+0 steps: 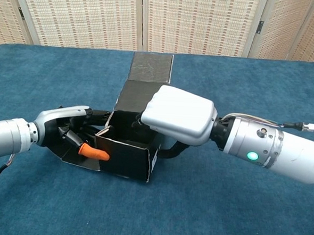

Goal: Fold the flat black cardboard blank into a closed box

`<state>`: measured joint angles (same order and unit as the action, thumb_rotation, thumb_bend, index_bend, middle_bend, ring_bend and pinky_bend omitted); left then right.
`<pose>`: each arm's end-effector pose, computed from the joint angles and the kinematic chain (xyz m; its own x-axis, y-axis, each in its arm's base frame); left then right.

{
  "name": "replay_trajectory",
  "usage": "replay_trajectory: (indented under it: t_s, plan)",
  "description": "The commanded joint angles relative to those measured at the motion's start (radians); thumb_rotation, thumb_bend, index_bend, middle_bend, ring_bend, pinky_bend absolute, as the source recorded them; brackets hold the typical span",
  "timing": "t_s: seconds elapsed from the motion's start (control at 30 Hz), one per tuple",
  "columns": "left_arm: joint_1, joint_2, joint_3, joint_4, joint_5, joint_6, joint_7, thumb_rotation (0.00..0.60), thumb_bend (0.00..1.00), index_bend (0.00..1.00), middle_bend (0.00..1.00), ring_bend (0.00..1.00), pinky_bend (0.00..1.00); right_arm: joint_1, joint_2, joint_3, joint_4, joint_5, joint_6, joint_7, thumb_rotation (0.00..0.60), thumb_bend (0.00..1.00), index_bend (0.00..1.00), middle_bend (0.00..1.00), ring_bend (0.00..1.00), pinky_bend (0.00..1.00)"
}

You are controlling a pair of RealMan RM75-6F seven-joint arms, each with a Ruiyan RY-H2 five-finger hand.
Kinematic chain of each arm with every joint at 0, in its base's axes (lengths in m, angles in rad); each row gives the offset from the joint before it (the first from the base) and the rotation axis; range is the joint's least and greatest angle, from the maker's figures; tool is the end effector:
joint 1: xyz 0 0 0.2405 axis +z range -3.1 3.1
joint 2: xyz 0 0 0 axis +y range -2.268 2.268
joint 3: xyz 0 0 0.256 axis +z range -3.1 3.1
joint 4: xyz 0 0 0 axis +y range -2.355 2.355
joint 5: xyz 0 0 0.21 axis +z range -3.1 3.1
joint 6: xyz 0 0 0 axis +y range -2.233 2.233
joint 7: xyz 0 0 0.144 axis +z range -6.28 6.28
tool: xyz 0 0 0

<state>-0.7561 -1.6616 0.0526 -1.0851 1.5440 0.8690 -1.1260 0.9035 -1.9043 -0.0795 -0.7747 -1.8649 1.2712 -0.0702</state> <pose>-0.2062 0.3261 -0.0666 -0.3186 0.7001 0.6391 0.8954 0.0011 0.4452 -0.1050 -0.3191 -0.0963 0.5917 0.2584 0.7636 -0.2143 -0.8627 0.4580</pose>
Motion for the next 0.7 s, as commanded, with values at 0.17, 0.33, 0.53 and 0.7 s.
replay_trajectory:
  t_s: [0.17, 0.33, 0.53, 0.7]
  plan:
    - [0.001, 0.009, -0.004, -0.022, -0.002, -0.004, 0.059, 0.600, 0.23, 0.19, 0.25, 0.25, 0.46, 0.001, 0.019, 0.005, -0.022, 0.014, -0.021, -0.005, 0.600, 0.04, 0.24, 0.26, 0.74, 1.00]
    - [0.008, 0.020, -0.013, -0.047, -0.011, 0.006, 0.121, 0.600, 0.23, 0.09, 0.12, 0.11, 0.31, 0.001, 0.028, 0.017, -0.044, 0.029, -0.034, -0.013, 0.600, 0.00, 0.00, 0.04, 0.68, 1.00]
    - [0.018, 0.030, -0.022, -0.071, -0.024, 0.016, 0.164, 0.600, 0.23, 0.02, 0.03, 0.03, 0.24, -0.006, 0.043, 0.028, -0.066, 0.038, -0.017, -0.011, 0.600, 0.00, 0.00, 0.00, 0.67, 1.00]
    - [0.048, 0.065, -0.028, -0.117, -0.028, 0.066, 0.224, 0.600, 0.23, 0.00, 0.00, 0.00, 0.21, -0.086, 0.130, 0.051, -0.186, 0.102, 0.043, 0.011, 0.600, 0.00, 0.00, 0.00, 0.66, 1.00]
